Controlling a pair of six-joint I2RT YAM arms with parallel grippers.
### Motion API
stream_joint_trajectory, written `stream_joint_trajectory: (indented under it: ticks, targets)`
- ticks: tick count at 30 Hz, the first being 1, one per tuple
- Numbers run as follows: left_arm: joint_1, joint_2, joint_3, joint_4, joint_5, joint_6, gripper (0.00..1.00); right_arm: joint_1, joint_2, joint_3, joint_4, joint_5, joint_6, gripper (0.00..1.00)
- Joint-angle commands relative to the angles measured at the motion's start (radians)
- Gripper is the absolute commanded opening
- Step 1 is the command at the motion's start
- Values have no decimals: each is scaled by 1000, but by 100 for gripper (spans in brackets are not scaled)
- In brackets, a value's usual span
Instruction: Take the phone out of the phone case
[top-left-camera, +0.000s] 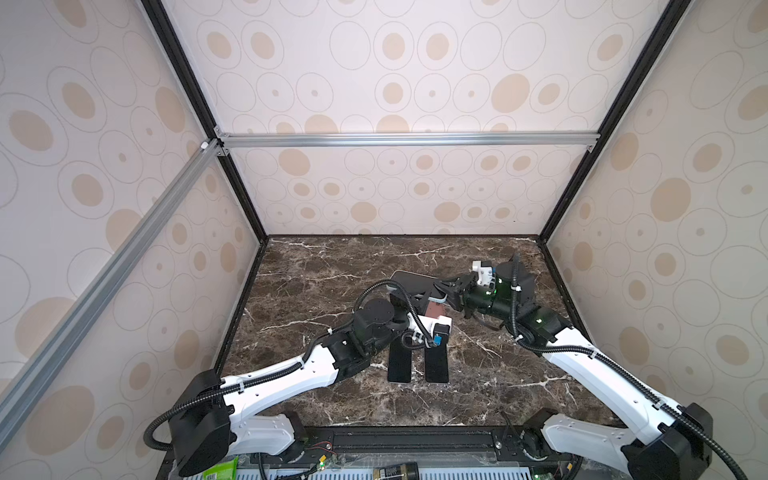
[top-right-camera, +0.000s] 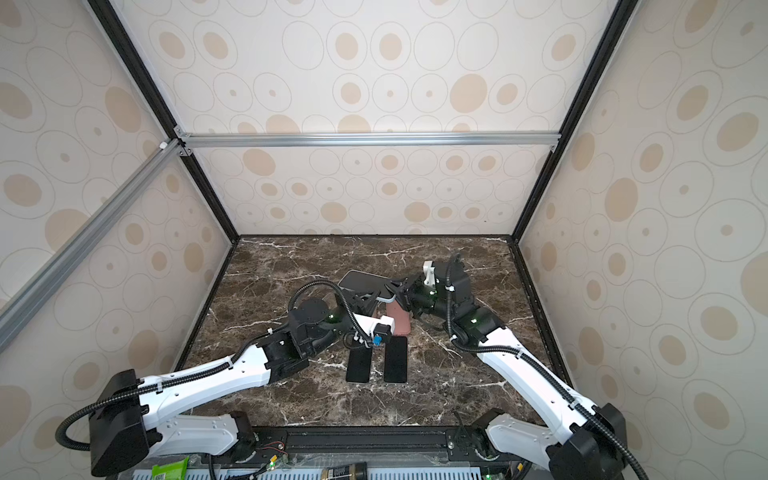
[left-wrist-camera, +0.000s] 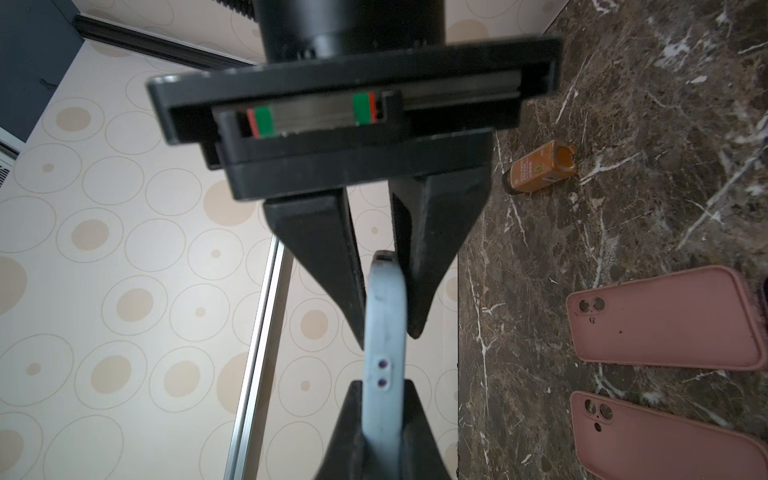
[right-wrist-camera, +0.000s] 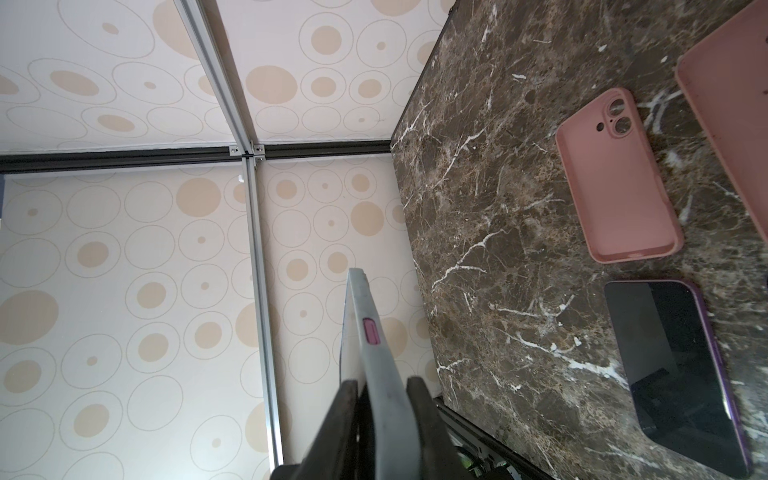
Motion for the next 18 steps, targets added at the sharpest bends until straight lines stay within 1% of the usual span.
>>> stream_joint_trajectory:
  ticks: [1,4,7,9,12,13,14,18]
  targets:
    - [-14,-4,-5,101,-7,4,14,7,-24,-22,100,5,34,16]
    - [-14,-7,-22,137,-5,-32,33,8,-43,-42,132,36,37,8]
    - [-14,-13,-30,159,-6,-97,51,7,-66,-55,151,71,26,4]
    - [-14,-27,-38,186,-10,-198,70,7,-78,-60,142,99,17,2]
    - [-15,-66,-63,207,1,-367,90,6,-100,-80,138,156,3,0]
    - [-14,-83,-73,206,5,-453,96,7,-109,-89,142,180,-10,0]
    - [-15,-97,-82,209,4,-513,99,7,-117,-97,145,202,-28,0]
    - [-15,-157,-99,164,-3,-787,99,7,-150,-94,97,302,-152,0]
